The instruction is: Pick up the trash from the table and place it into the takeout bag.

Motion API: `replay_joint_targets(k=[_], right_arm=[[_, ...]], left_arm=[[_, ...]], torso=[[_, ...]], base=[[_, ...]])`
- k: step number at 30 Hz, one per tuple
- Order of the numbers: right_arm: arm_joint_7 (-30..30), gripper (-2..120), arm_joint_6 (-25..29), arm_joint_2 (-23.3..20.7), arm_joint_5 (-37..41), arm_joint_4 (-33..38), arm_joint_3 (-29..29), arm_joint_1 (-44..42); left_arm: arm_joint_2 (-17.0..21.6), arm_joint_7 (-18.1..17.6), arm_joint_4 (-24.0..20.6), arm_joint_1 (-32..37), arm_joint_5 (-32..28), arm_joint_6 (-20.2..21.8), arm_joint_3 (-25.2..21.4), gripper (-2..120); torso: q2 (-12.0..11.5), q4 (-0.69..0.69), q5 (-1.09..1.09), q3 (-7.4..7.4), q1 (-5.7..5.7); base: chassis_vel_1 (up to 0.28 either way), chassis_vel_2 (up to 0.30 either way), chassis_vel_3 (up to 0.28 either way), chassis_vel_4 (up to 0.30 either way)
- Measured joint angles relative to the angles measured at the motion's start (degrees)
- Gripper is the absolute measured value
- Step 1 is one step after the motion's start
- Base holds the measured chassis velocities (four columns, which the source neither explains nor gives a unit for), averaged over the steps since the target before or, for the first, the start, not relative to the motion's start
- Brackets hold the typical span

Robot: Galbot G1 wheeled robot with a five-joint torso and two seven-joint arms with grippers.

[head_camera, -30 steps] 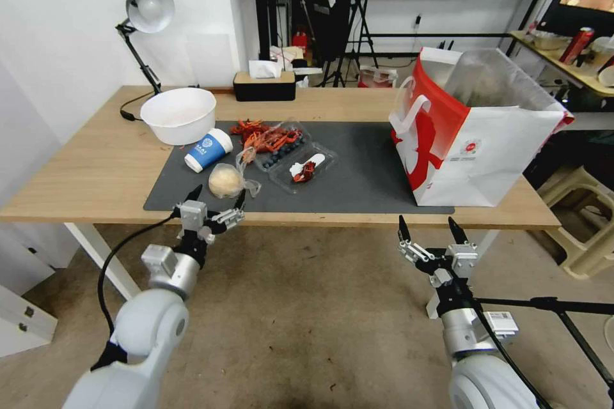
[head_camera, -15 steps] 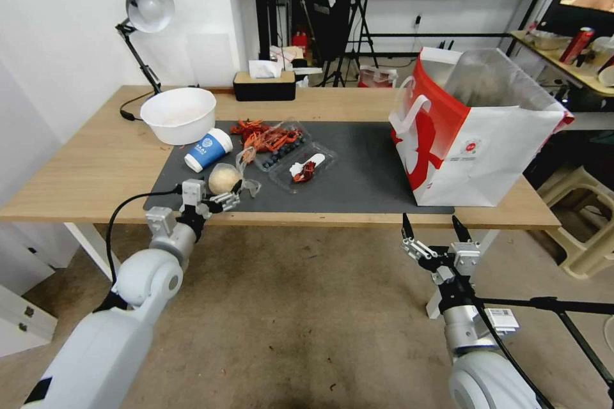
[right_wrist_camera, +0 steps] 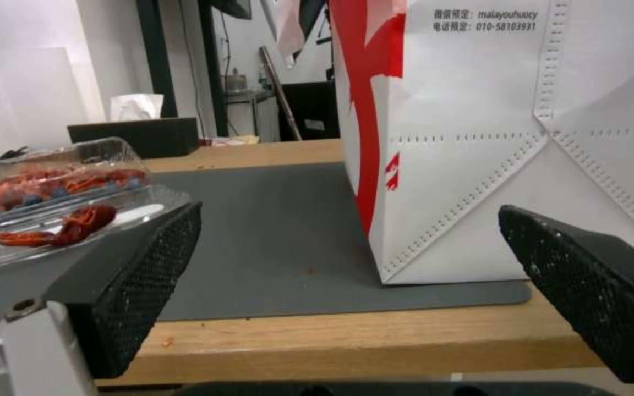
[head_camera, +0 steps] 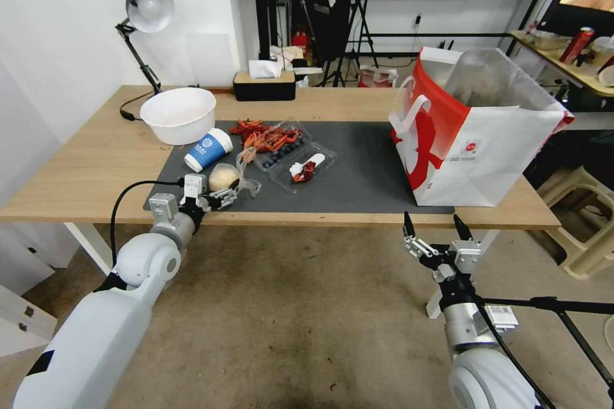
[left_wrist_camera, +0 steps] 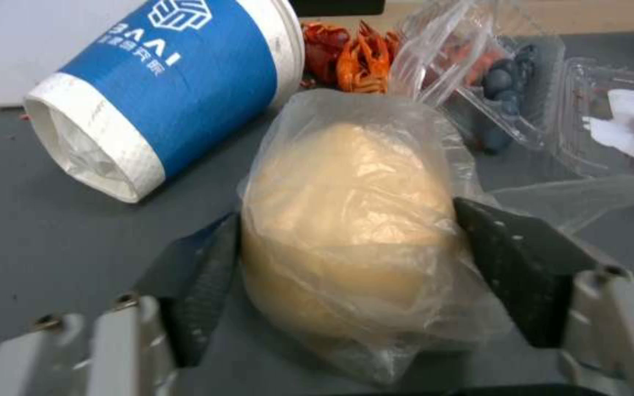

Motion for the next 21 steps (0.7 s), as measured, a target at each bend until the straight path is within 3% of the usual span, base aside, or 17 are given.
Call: replay_joint_targets(k=[7, 12, 13, 16, 21], right_arm=[[0.10, 100, 0.00, 0.19, -0.08, -0.30, -0.27, 0.22], [0.13, 100, 0.01, 0.27, -0.16, -0.33, -0.29, 0.22], [0.15, 100, 0.01, 0.32, -0.19, -0.33, -0.30, 0.21], [0.16, 100, 0.04, 0.41, -0.20, -0.33, -0.30, 0.15], [0.14, 100, 0.20, 0.42, -0.20, -0.29, -0.09, -0.10]], left_arm=[[0.77, 0.72, -0.04, 0.33, 0.66, -1.98, -0.06, 40], [1.55, 2.30, -0.69, 0.42, 1.63, -4.43, -0.18, 27], [2.12, 3.59, -1.02, 0.33, 2.18, -6.21, -0.18, 20], [3.06, 5.83, -1.50, -0.34, 2.34, -8.95, 0.15, 11], [4.89, 10.45, -1.75, -3.82, -0.09, -14.10, 2.51, 4]], torso=[[0.00, 0.00, 0.00, -0.01, 0.00], [0.00, 0.00, 0.00, -0.01, 0.00], [0.01, 0.00, 0.00, 0.00, 0.00], [0.01, 0.01, 0.00, -0.01, 0.00], [0.01, -0.01, 0.01, 0.00, 0.00]], base=[[0.000, 0.000, 0.000, 0.000], [0.000, 0.000, 0.000, 0.000], [0.000, 0.000, 0.000, 0.000], [0.000, 0.000, 0.000, 0.000], [0.000, 0.000, 0.000, 0.000]])
